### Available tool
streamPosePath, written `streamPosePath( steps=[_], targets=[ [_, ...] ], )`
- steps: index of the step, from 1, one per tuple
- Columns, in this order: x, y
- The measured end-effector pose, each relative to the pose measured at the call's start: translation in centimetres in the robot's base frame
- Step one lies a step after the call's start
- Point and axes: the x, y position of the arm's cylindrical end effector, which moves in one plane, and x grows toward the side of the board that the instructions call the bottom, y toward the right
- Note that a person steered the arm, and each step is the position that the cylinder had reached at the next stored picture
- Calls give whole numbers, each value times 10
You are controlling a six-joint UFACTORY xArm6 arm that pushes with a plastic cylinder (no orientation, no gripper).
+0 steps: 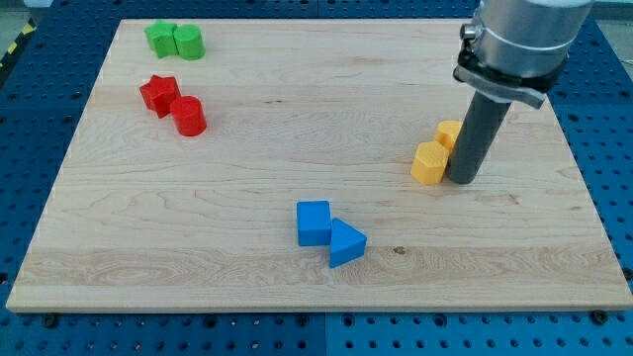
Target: Nudge the blue triangle up a bit
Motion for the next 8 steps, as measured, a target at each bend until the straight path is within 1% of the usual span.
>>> streamPosePath(
  steps=[1,2,3,4,5,7,8],
  targets=[
    [41,-6],
    [81,-44],
    [113,-107],
    [130,-150],
    [129,-177],
    [128,-177],
    [111,-177]
  ],
)
